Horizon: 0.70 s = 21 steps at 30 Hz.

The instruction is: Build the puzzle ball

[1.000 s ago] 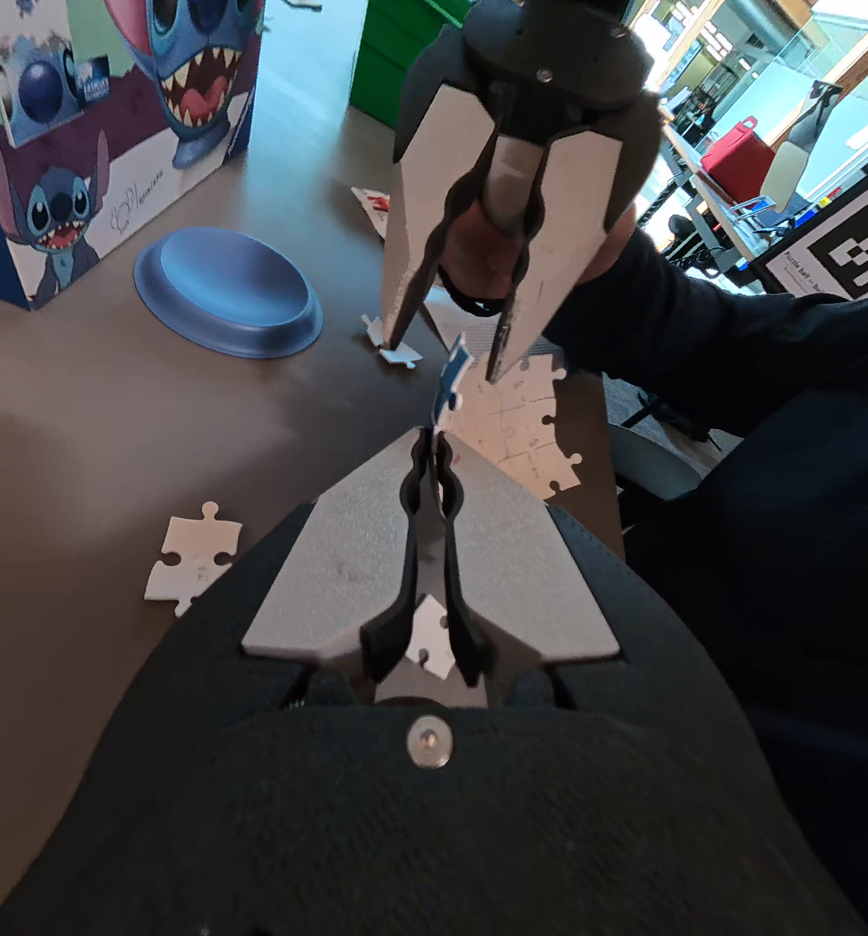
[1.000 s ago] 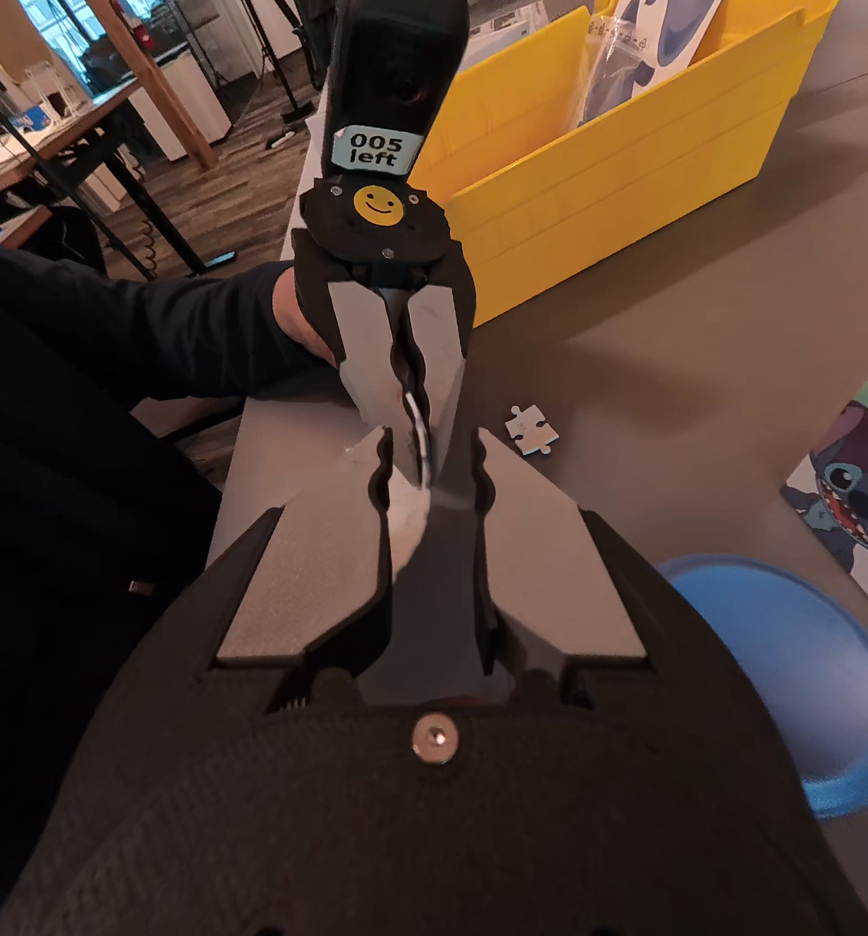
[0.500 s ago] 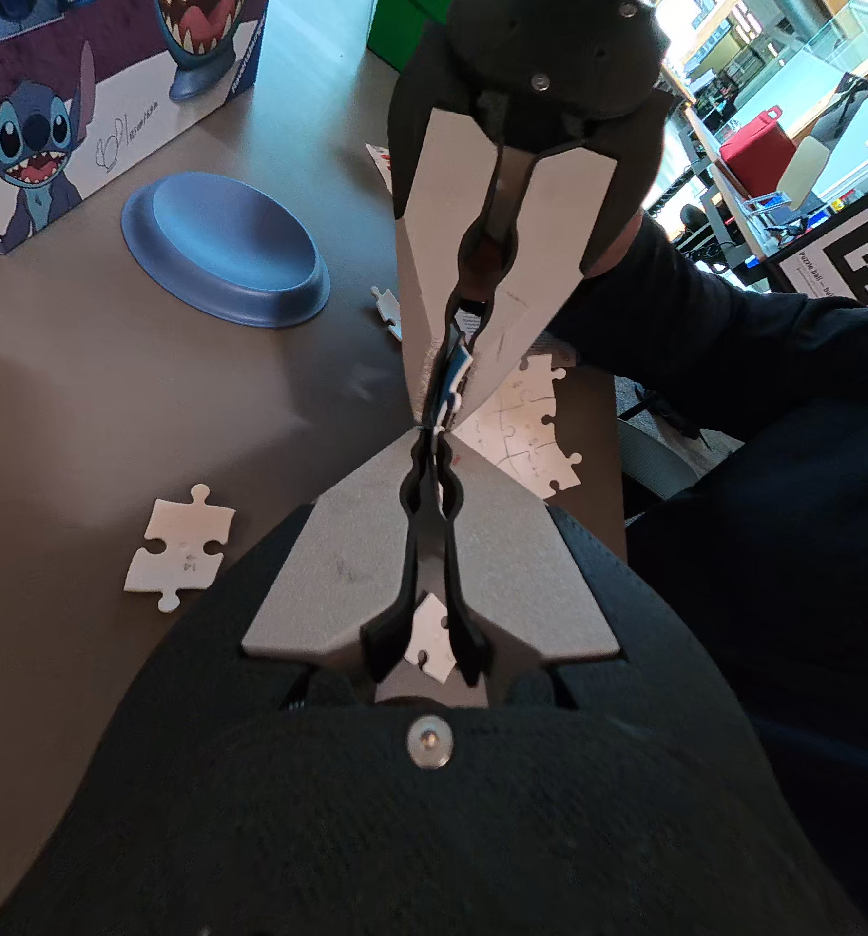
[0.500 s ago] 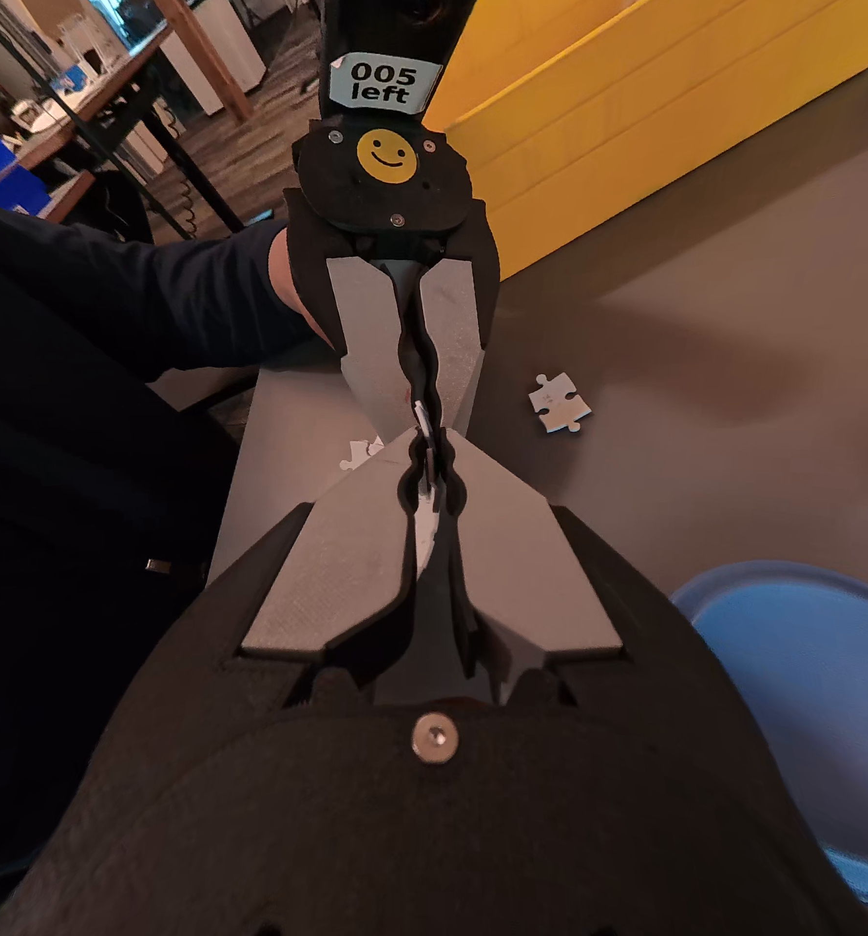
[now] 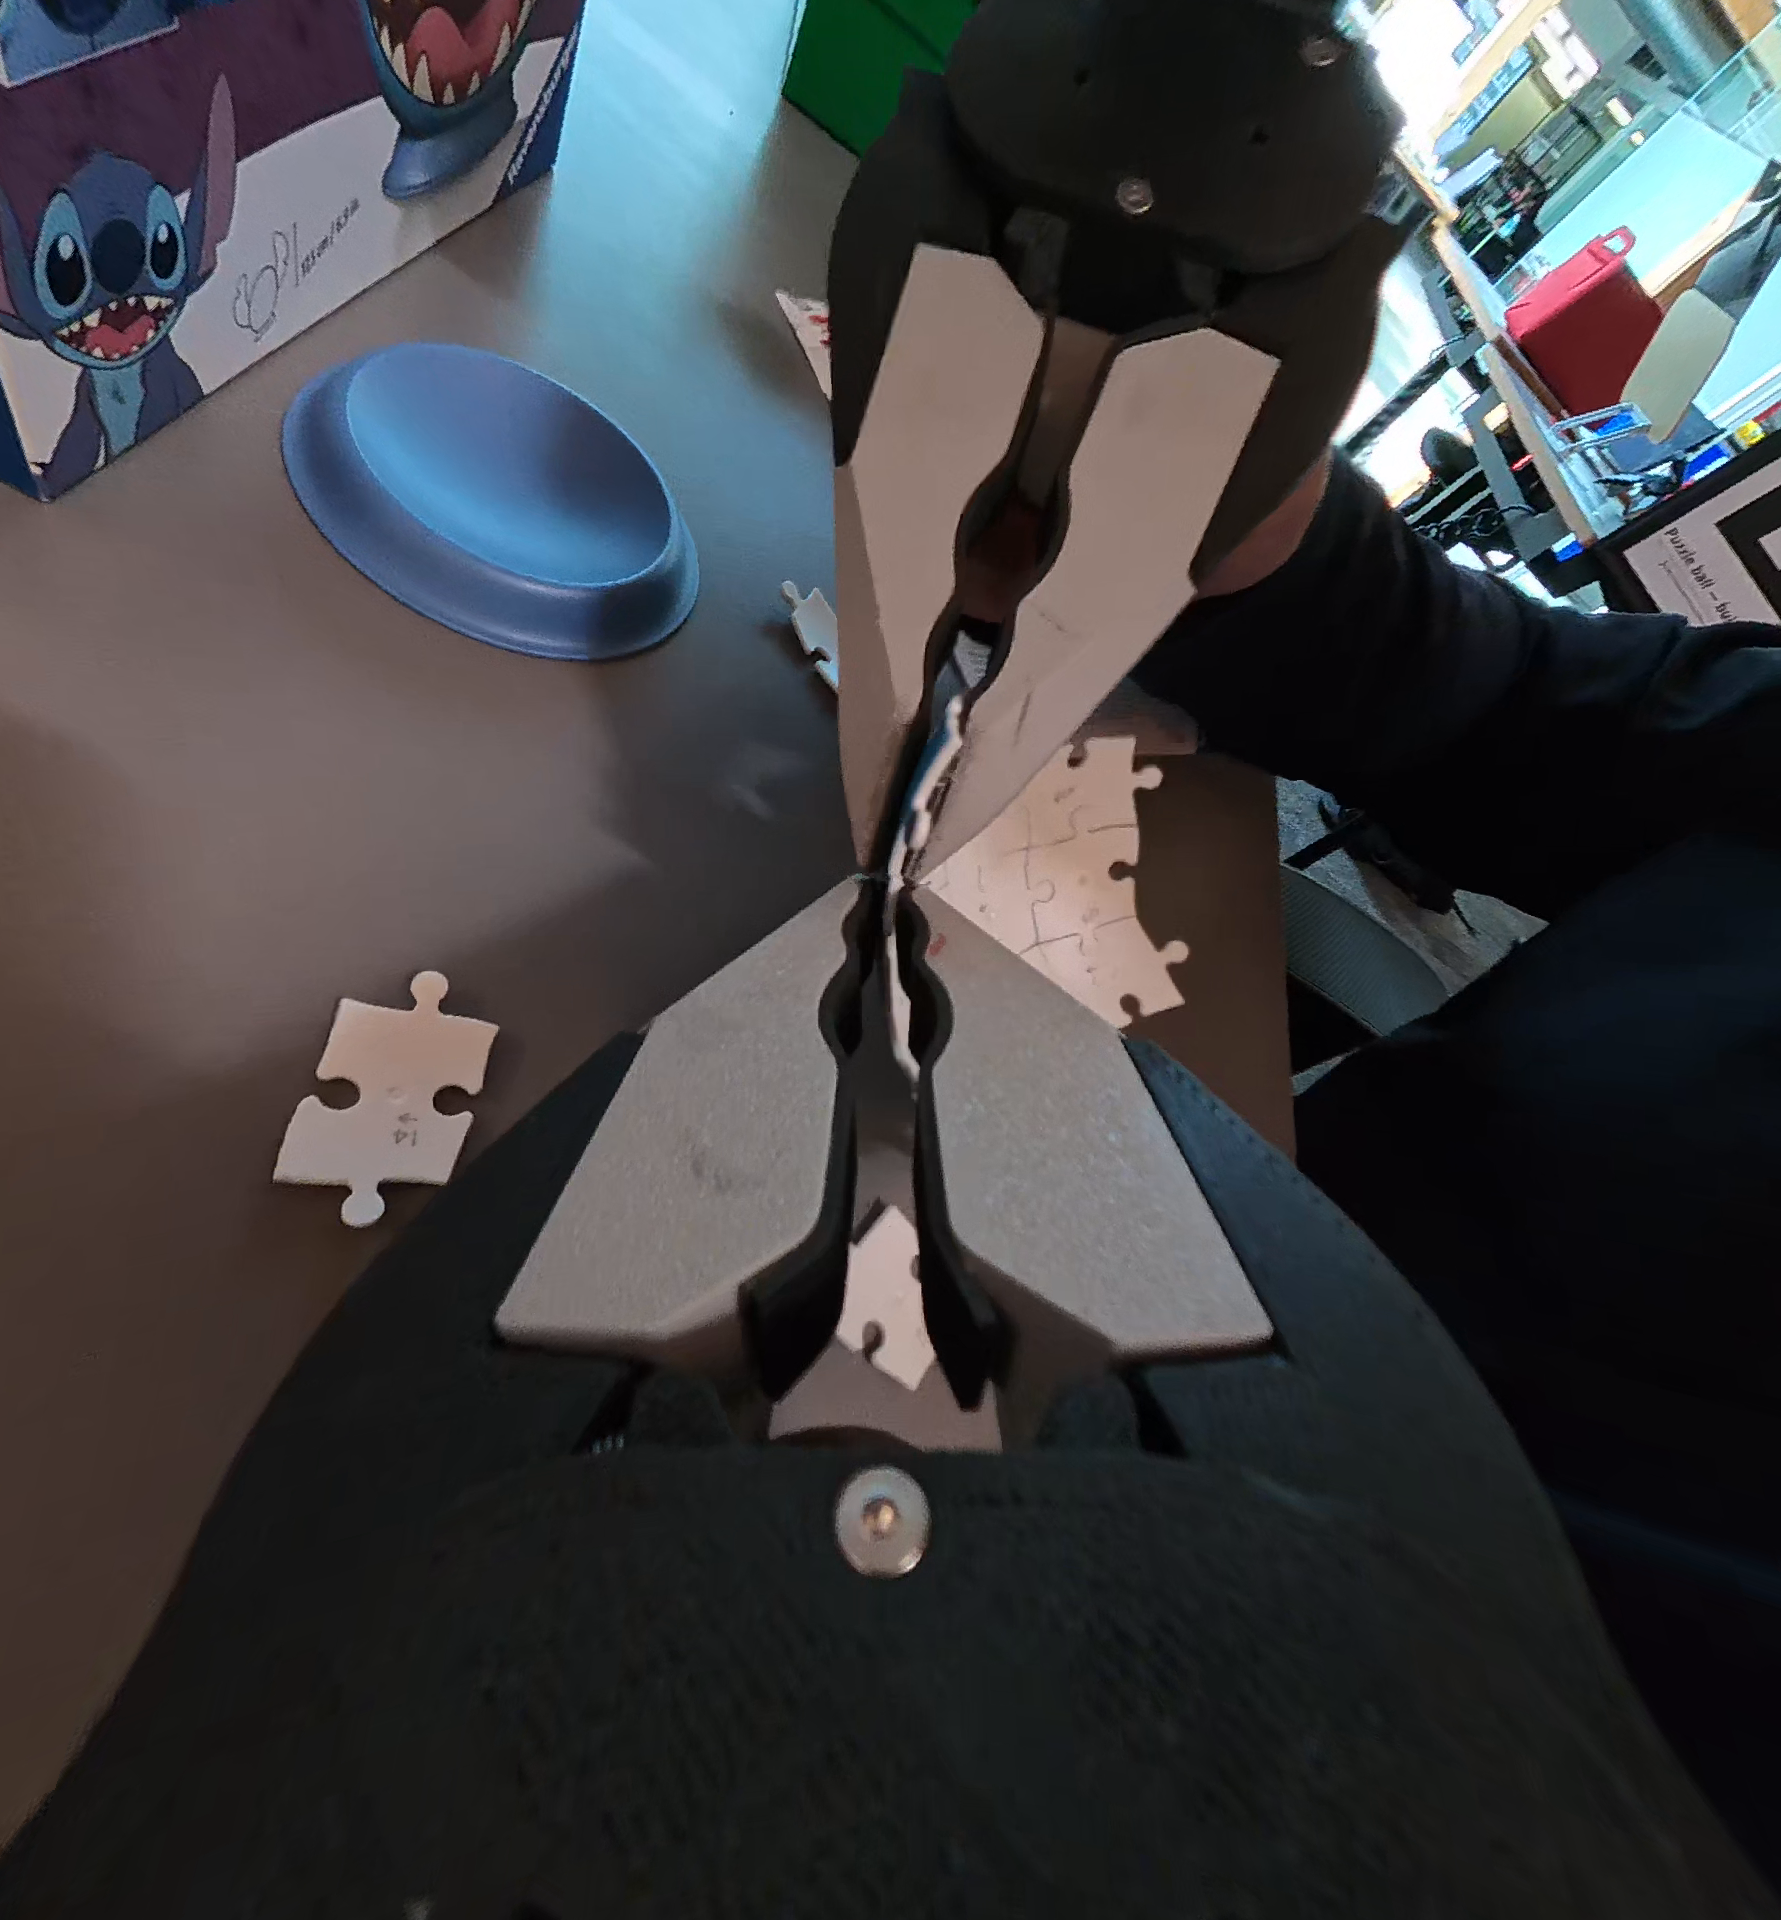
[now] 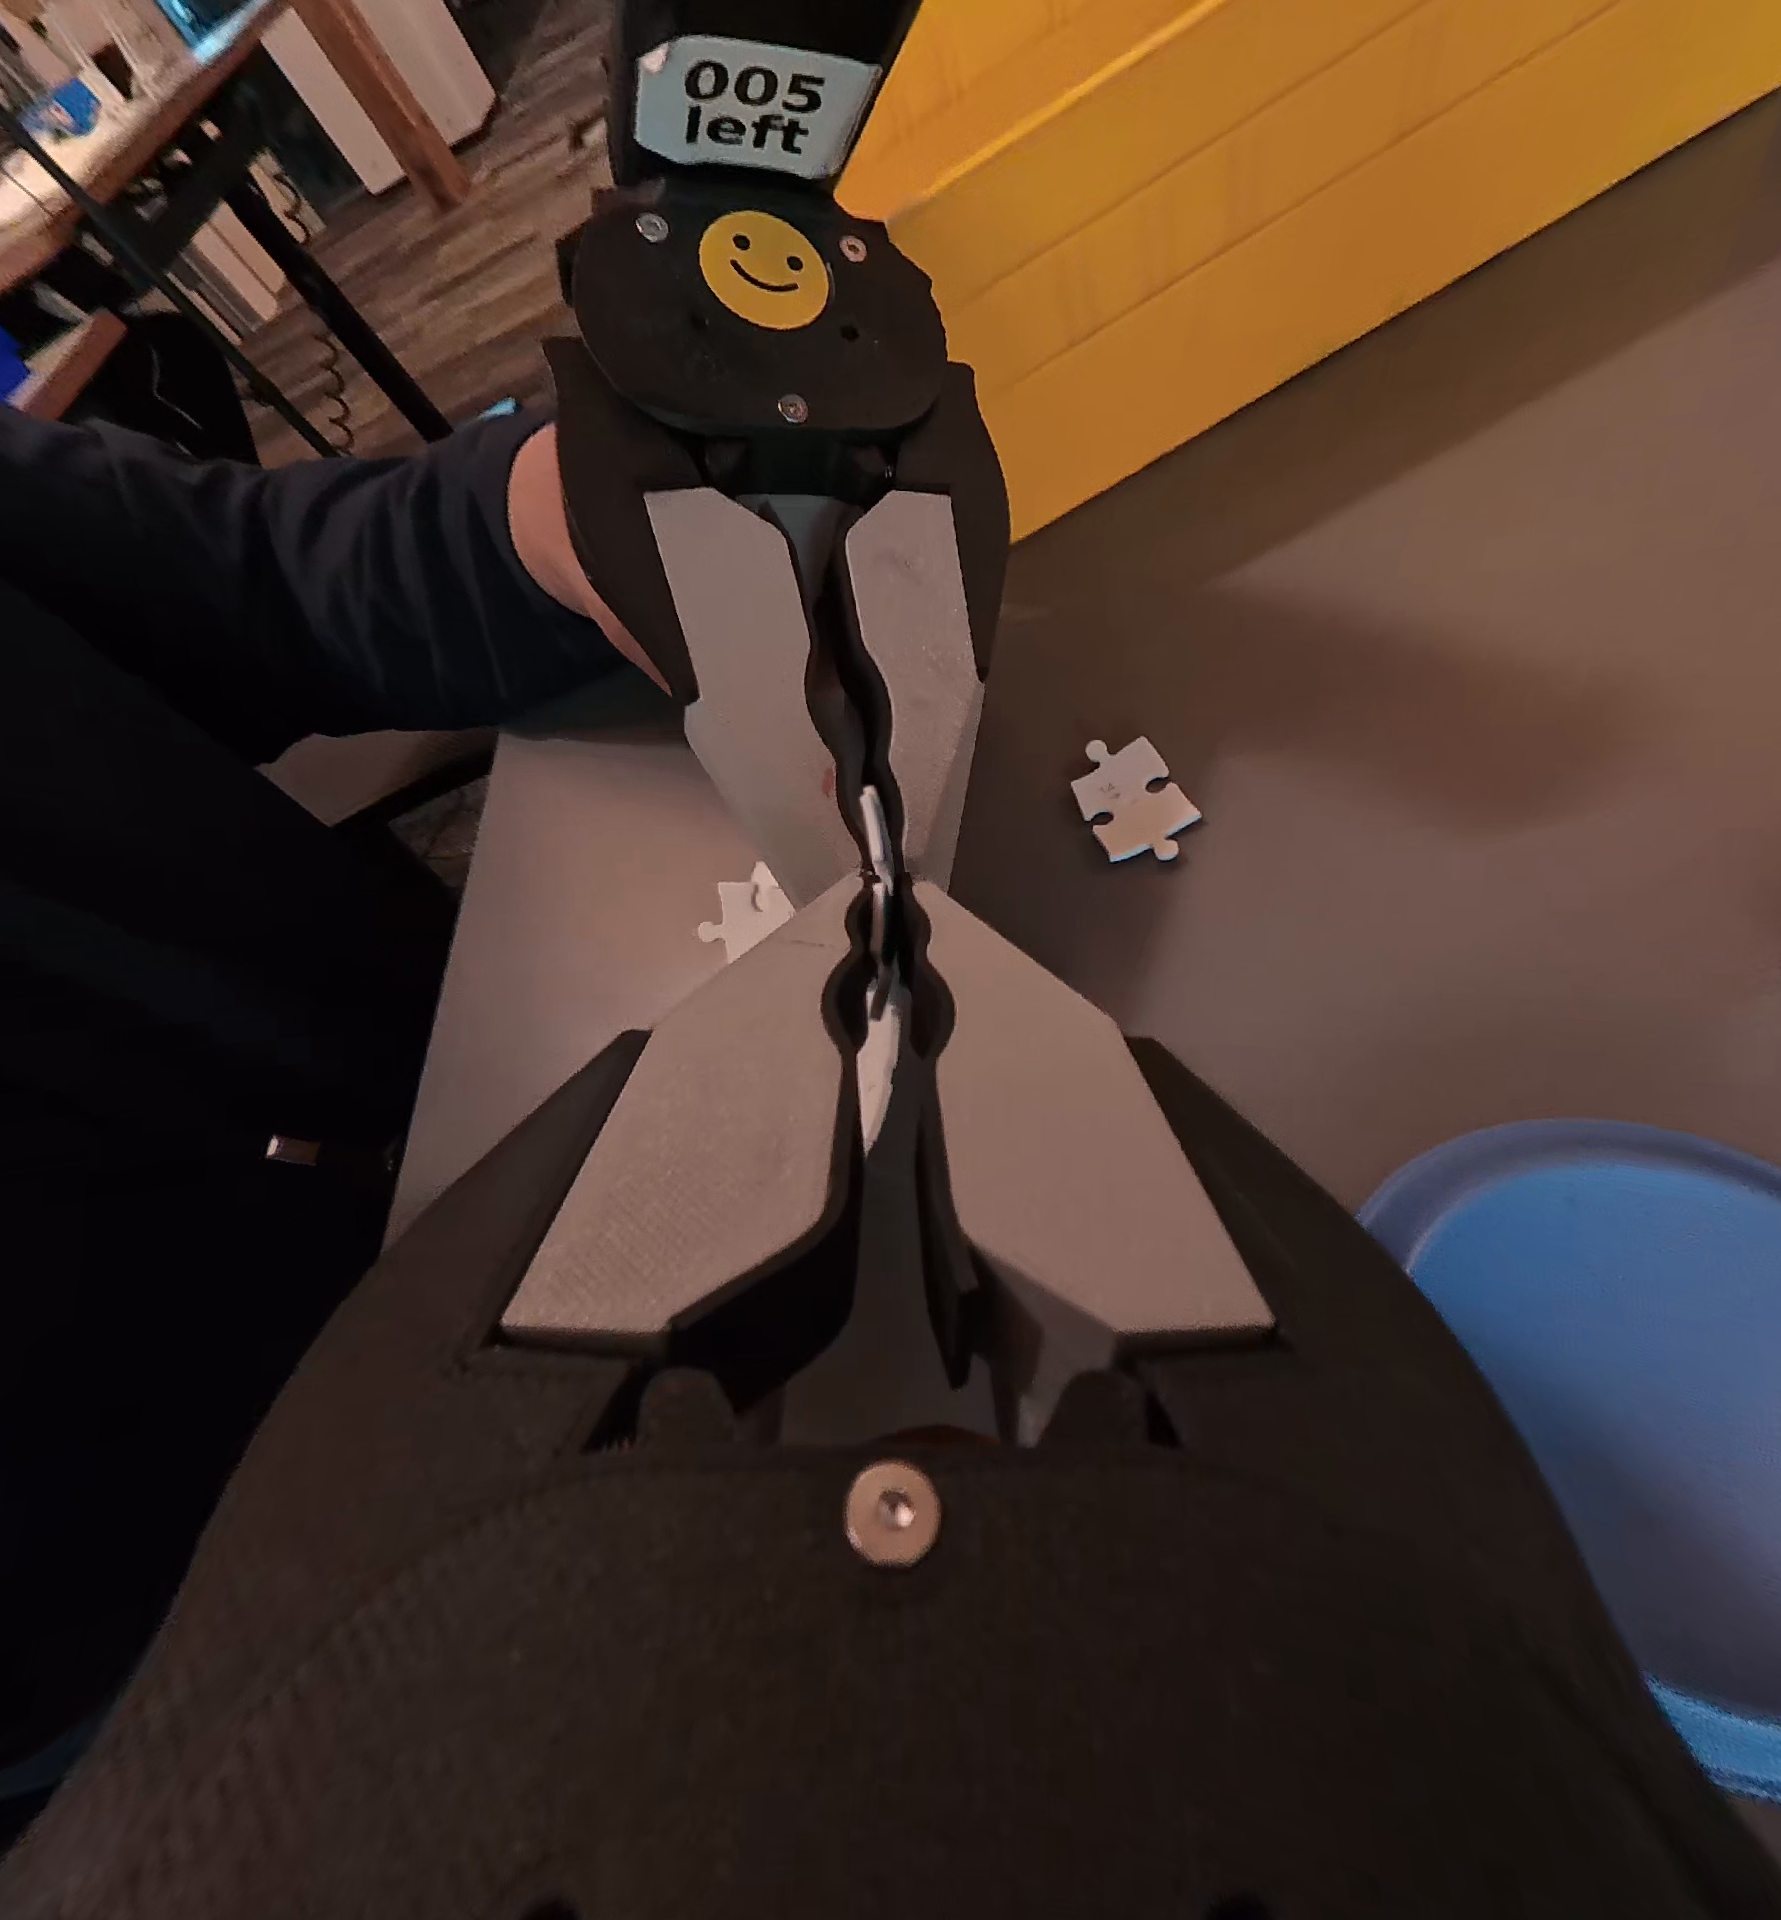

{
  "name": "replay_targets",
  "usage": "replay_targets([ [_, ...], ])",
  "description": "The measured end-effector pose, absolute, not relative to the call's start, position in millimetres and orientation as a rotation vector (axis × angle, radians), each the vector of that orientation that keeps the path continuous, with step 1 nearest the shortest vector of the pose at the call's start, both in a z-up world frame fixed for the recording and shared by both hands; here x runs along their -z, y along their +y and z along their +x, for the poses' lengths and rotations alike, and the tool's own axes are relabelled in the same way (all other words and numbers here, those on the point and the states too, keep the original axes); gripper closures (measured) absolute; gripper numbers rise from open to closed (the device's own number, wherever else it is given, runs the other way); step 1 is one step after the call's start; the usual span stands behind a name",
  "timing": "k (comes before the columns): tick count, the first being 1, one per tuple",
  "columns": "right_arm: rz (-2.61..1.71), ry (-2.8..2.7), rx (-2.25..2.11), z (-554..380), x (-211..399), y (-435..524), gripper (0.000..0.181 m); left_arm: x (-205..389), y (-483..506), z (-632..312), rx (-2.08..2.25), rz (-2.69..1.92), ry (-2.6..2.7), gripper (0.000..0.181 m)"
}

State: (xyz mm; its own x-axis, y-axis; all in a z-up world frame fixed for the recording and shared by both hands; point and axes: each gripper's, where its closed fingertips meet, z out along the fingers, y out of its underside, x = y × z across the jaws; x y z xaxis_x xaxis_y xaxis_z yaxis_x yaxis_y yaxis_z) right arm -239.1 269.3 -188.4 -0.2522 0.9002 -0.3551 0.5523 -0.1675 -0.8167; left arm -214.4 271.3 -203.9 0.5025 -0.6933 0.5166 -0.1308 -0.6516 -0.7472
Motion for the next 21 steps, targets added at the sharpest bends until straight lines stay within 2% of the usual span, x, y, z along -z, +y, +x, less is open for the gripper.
replay_targets([
  [7, -1.653, -1.737, -1.391, -238.0, 192.8, 268.6, 0.181, 208.9, 270.2, -213.5, 1.163, -2.122, 0.647, 0.180],
  [8, -1.651, -1.737, -1.390, -236.7, 192.2, 269.3, 0.178, 208.5, 270.2, -212.4, 1.163, -2.121, 0.650, 0.180],
  [9, -1.659, -1.729, -1.391, -235.9, 191.2, 271.2, 0.155, 209.3, 271.1, -212.3, 1.150, -2.124, 0.649, 0.181],
  [10, -1.668, -1.716, -1.400, -234.5, 189.3, 273.4, 0.153, 209.6, 272.6, -213.0, 1.139, -2.125, 0.643, 0.181],
  [21, -1.684, -1.521, -1.366, -213.7, 173.4, 311.2, 0.148, 218.9, 286.0, -220.4, 1.119, -2.180, 0.518, 0.179],
])
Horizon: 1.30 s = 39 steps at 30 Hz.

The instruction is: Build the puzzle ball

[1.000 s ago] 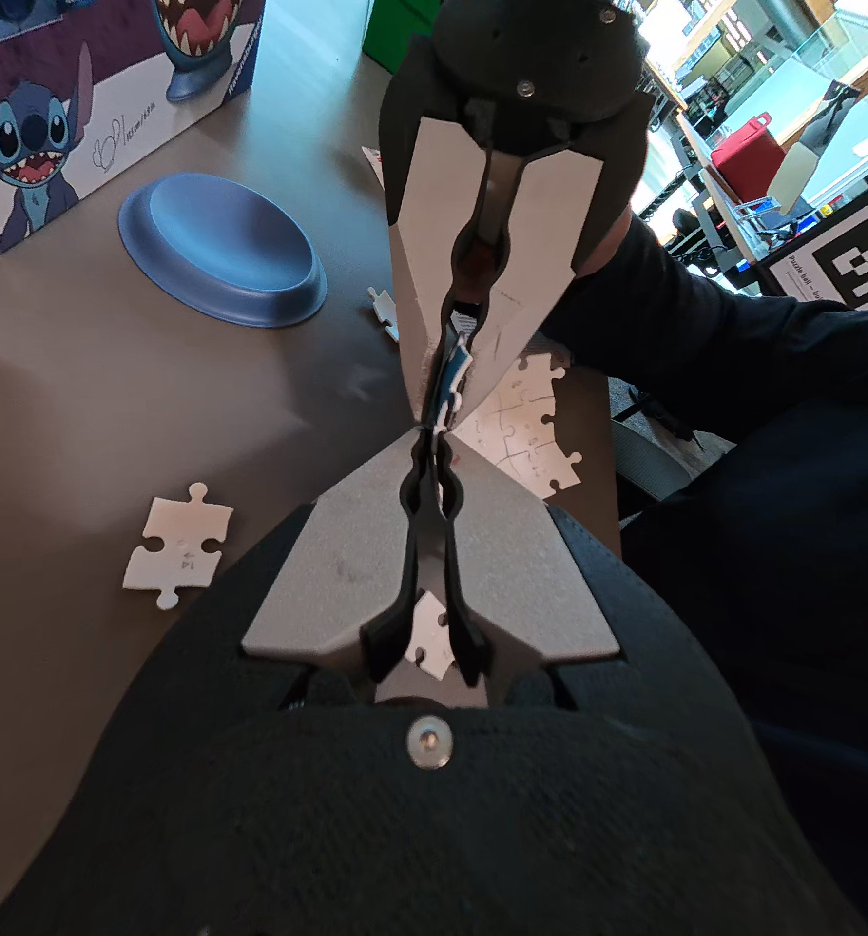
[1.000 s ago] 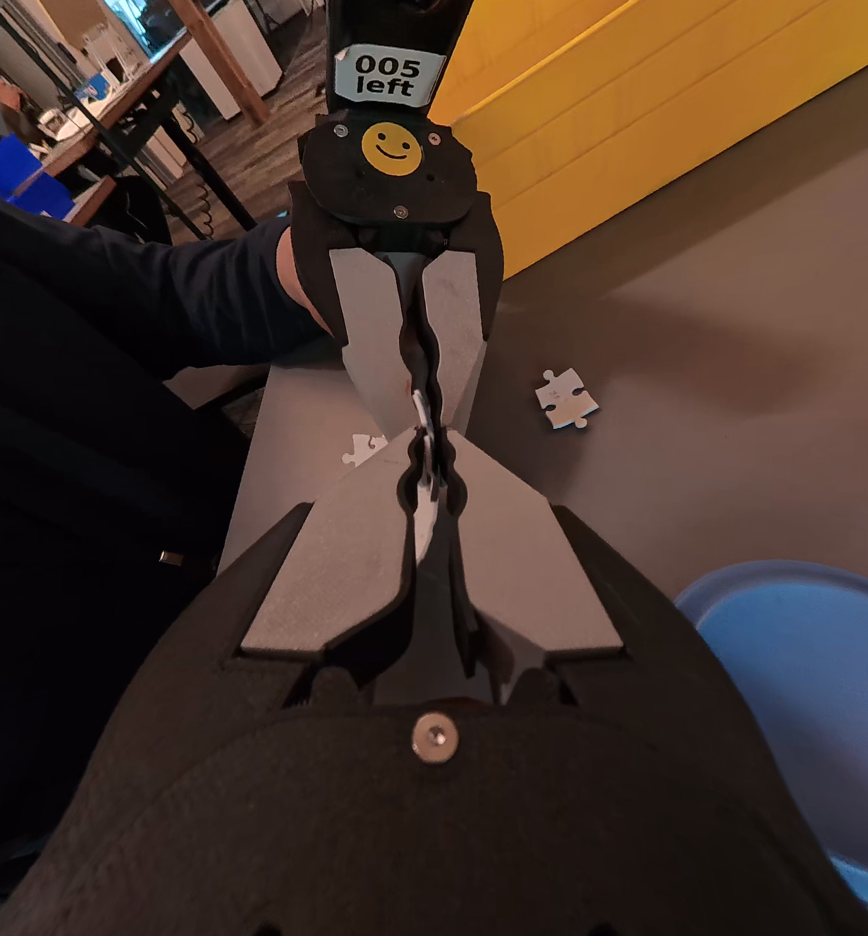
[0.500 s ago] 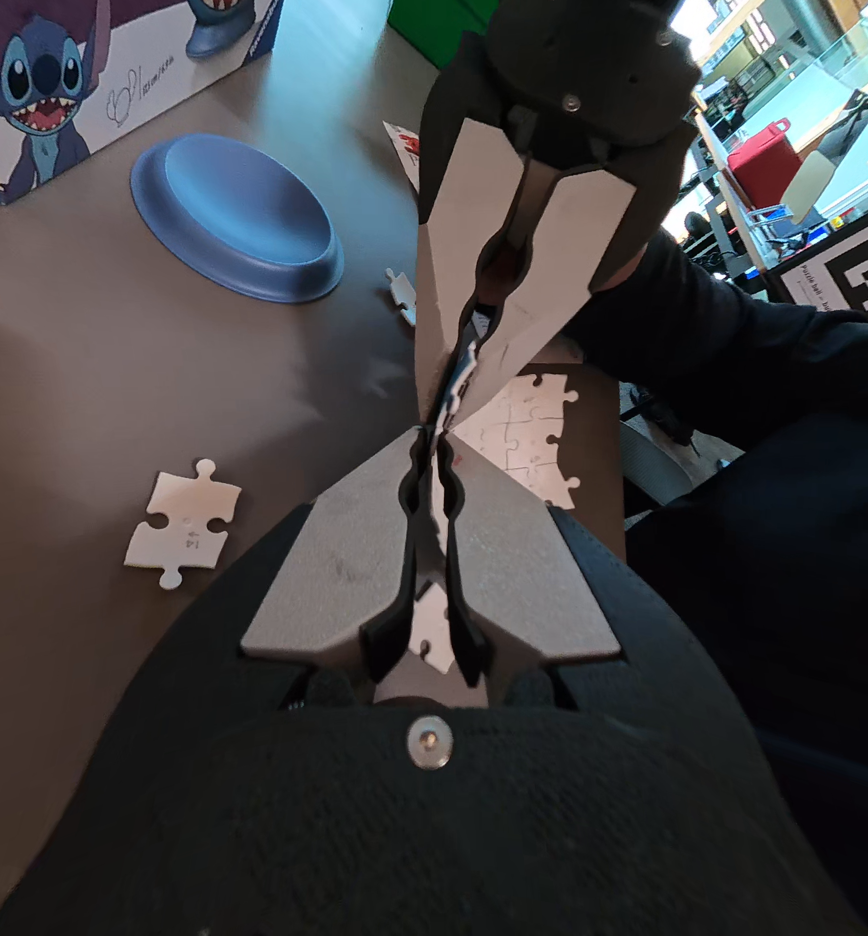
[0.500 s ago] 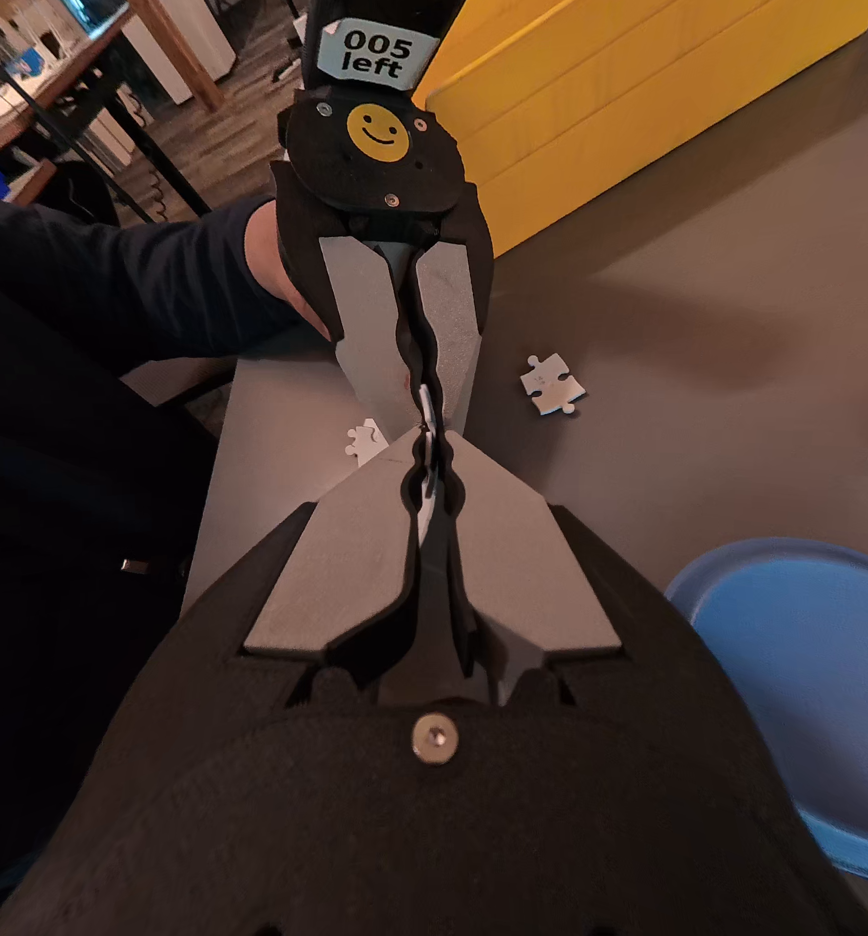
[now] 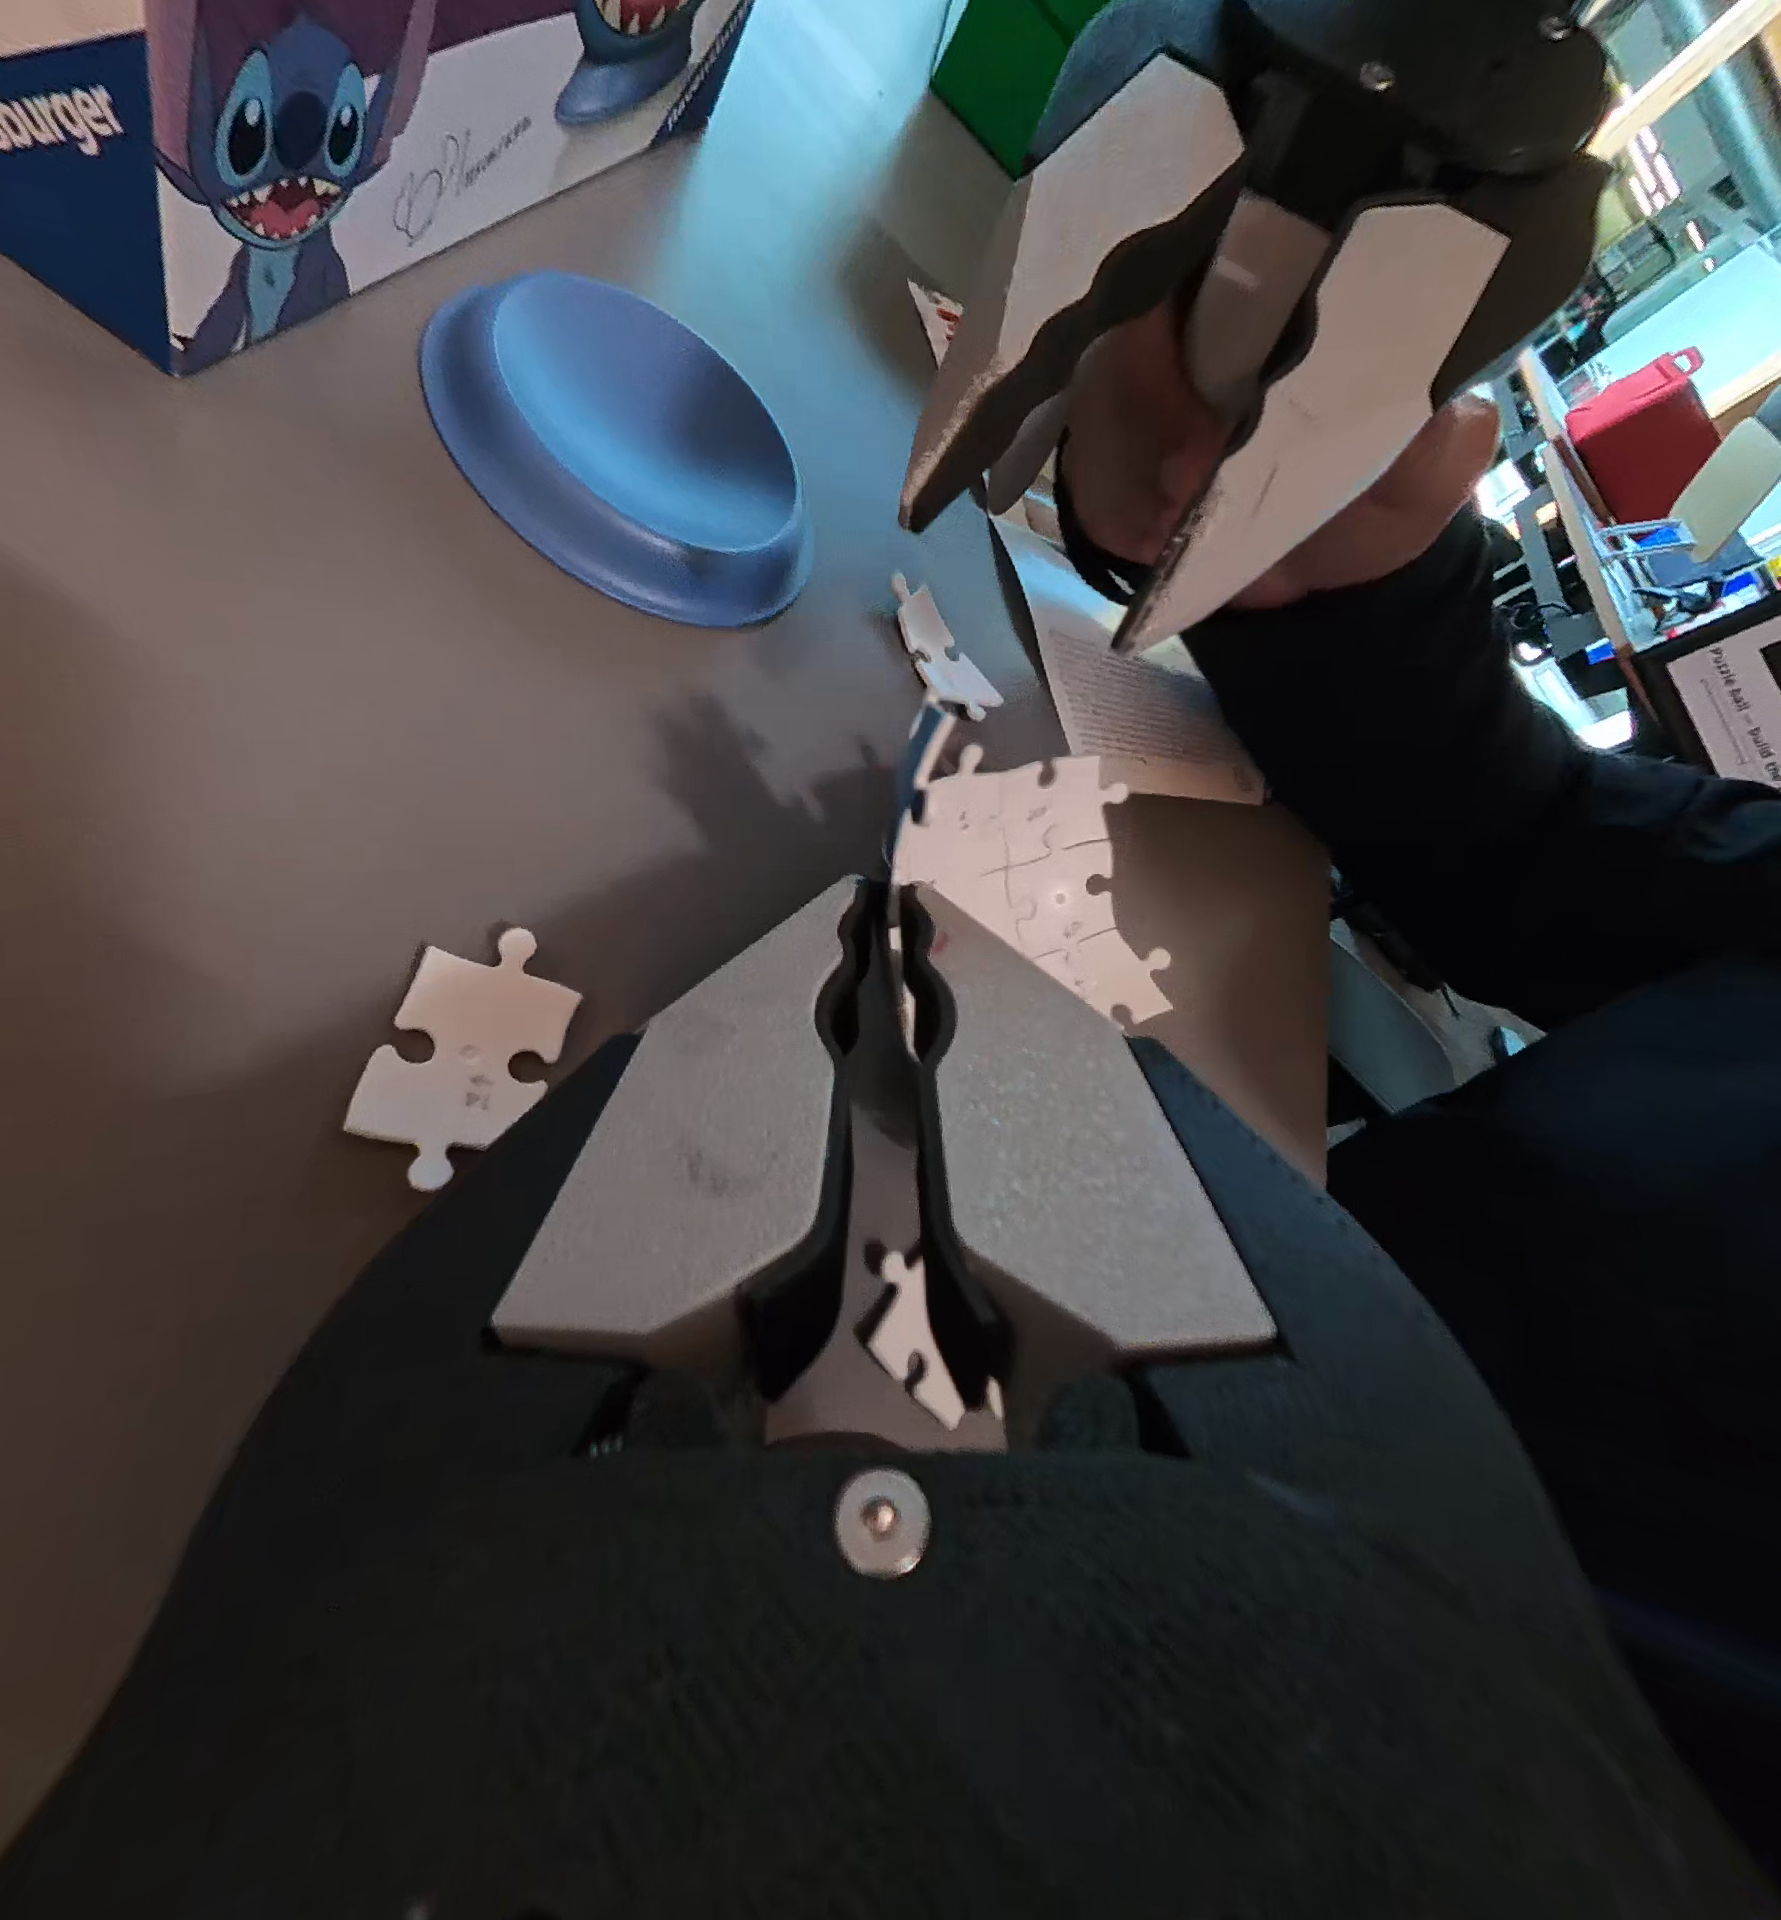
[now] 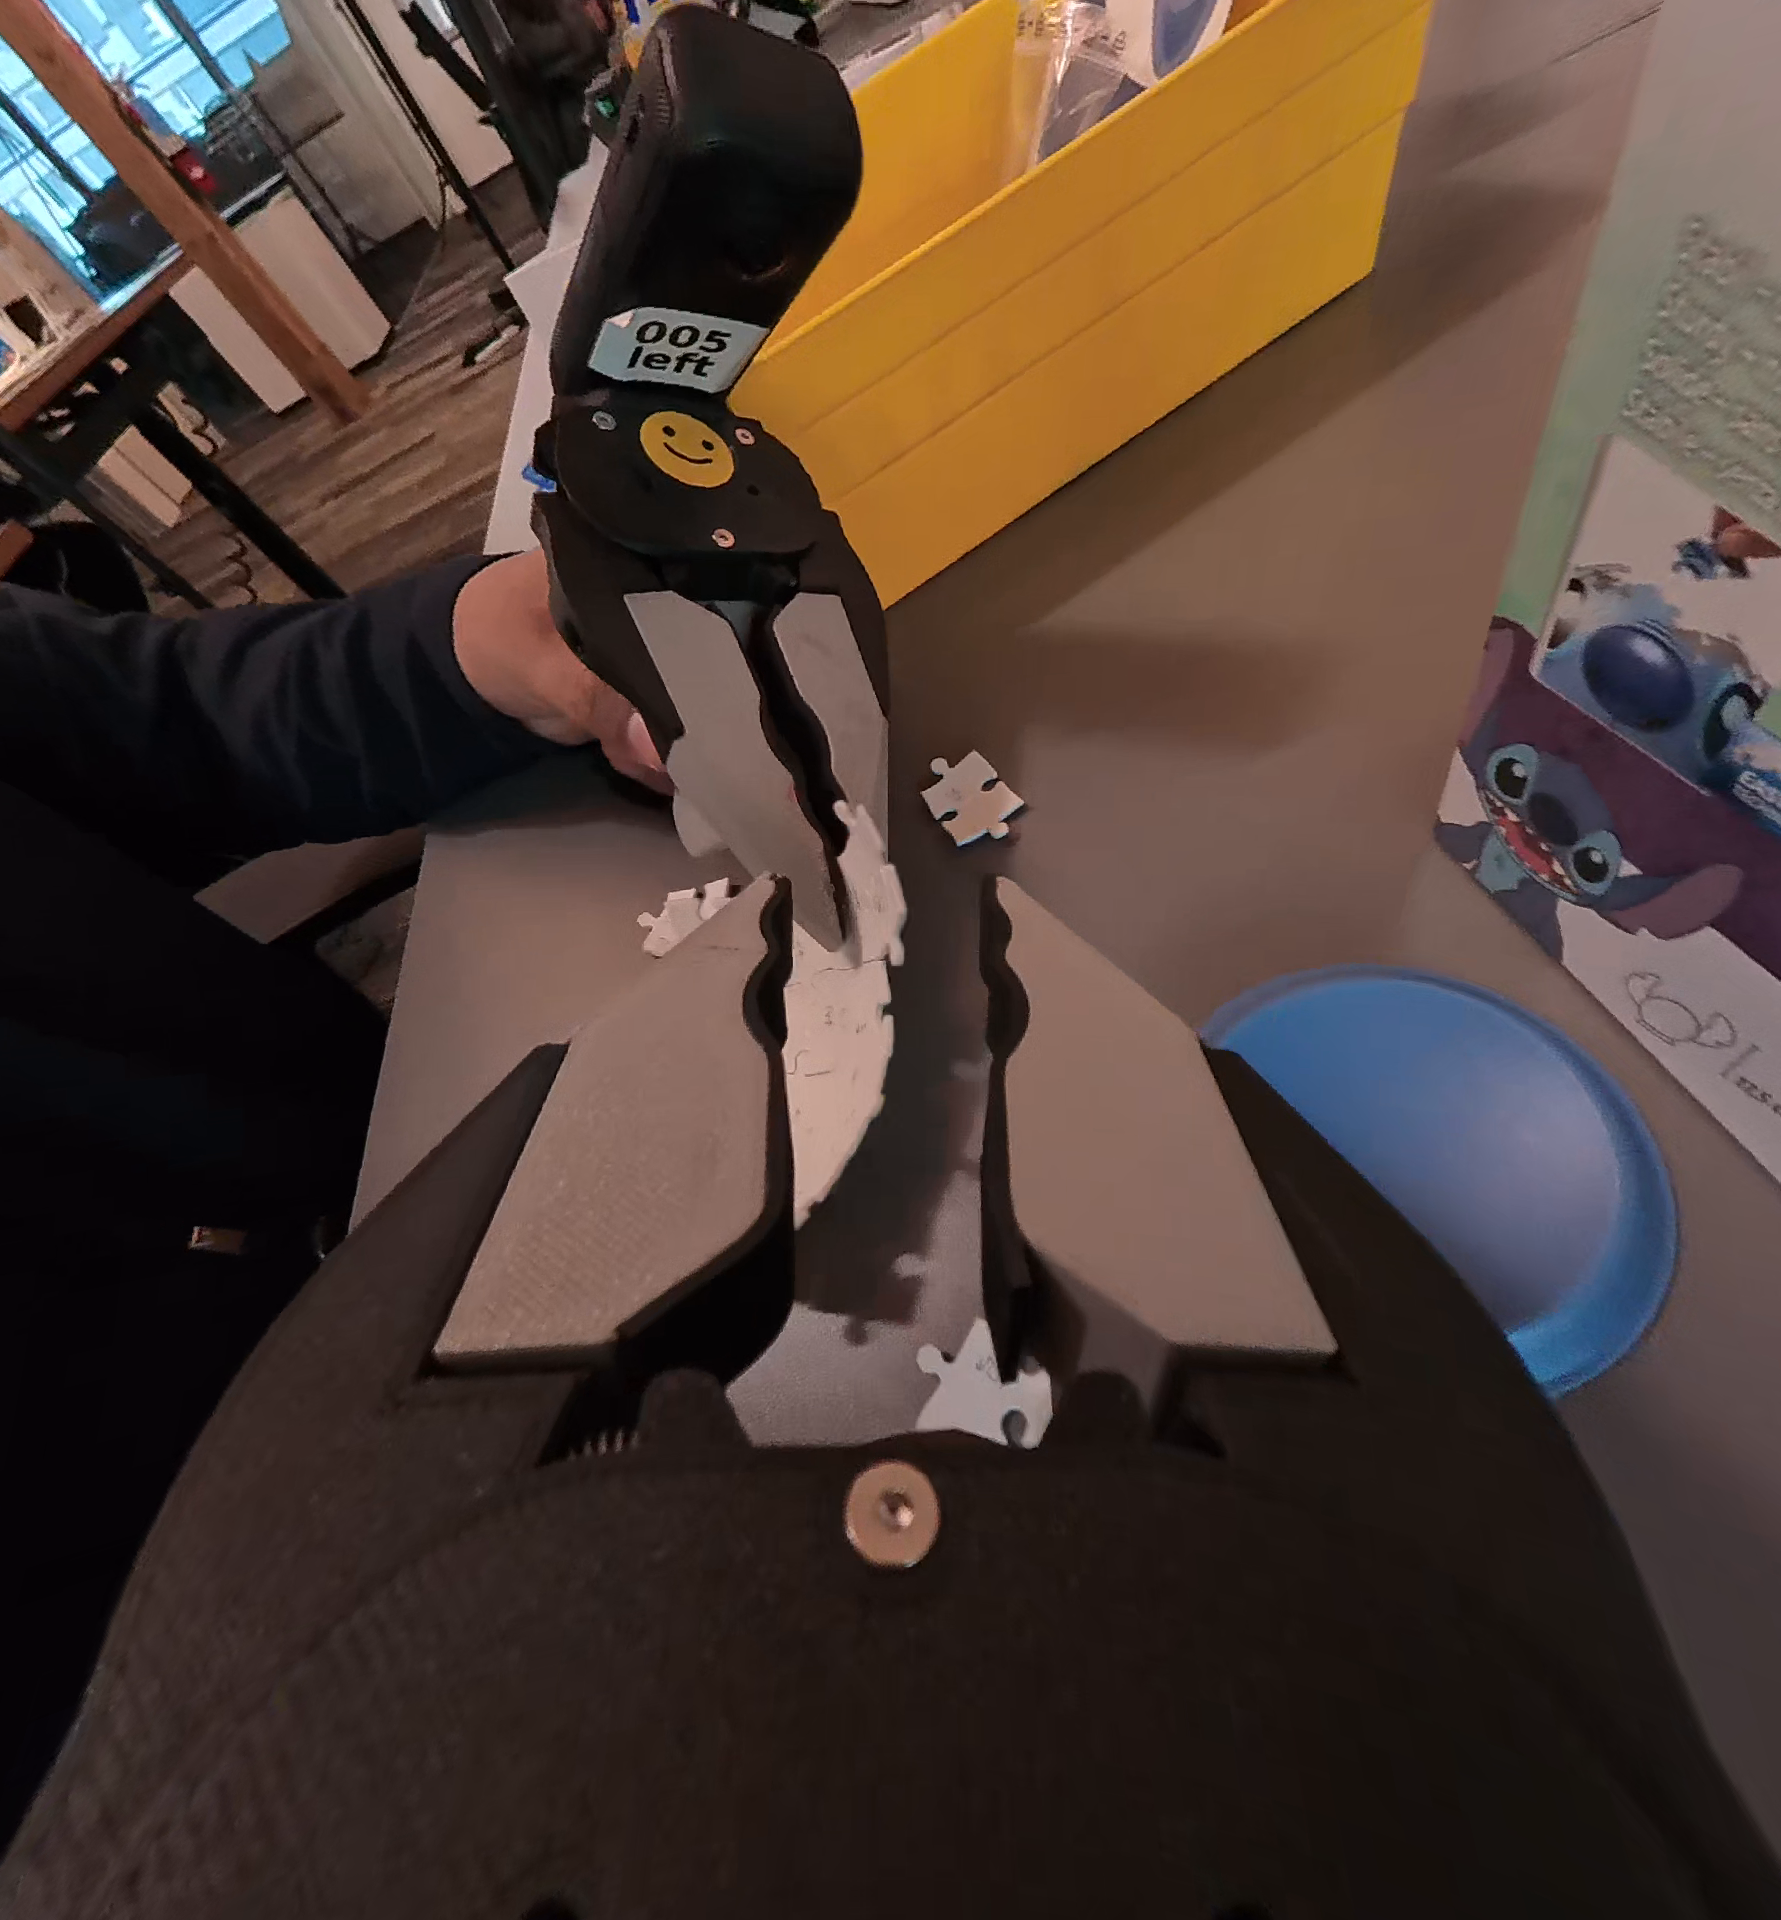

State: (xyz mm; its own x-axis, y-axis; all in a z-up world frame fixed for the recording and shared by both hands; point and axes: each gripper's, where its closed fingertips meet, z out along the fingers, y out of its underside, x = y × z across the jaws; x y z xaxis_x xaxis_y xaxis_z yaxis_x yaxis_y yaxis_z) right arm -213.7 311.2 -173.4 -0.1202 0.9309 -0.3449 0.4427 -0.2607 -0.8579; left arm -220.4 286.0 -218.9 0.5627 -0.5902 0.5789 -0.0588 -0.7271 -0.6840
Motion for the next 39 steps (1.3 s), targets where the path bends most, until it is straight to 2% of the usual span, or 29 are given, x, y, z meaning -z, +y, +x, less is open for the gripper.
replay_targets([
  [6, -1.824, -1.405, -1.203, -201.3, 182.4, 337.2, 0.148, 218.4, 287.3, -226.3, 1.092, -2.189, 0.463, 0.166],
  [9, -1.927, -1.294, -1.061, -189.6, 180.5, 352.1, 0.131, 219.2, 285.5, -228.5, 1.060, -2.205, 0.463, 0.154],
  [12, -1.968, -1.106, -0.919, -174.8, 159.1, 364.4, 0.118, 214.0, 287.2, -237.9, 0.957, -2.210, 0.451, 0.134],
  [16, -1.933, -0.845, -1.038, -173.3, 116.7, 345.0, 0.108, 198.5, 286.4, -247.5, 0.851, -2.177, 0.446, 0.115],
  [18, -1.927, -0.837, -1.131, -181.5, 102.0, 316.0, 0.101, 194.7, 283.3, -250.4, 0.831, -2.172, 0.450, 0.113],
  [24, -1.852, -0.840, -1.438, -210.6, 51.5, 220.1, 0.093, 184.9, 274.7, -268.2, 0.762, -2.154, 0.413, 0.103],
  [27, -1.805, -0.928, -1.450, -216.2, 37.8, 188.0, 0.092, 178.7, 268.6, -277.5, 0.738, -2.149, 0.406, 0.103],
  [39, -1.747, -0.852, -1.552, -192.9, 26.7, 198.5, 0.090, 160.6, 277.7, -281.4, 0.718, -2.122, 0.403, 0.101],
])
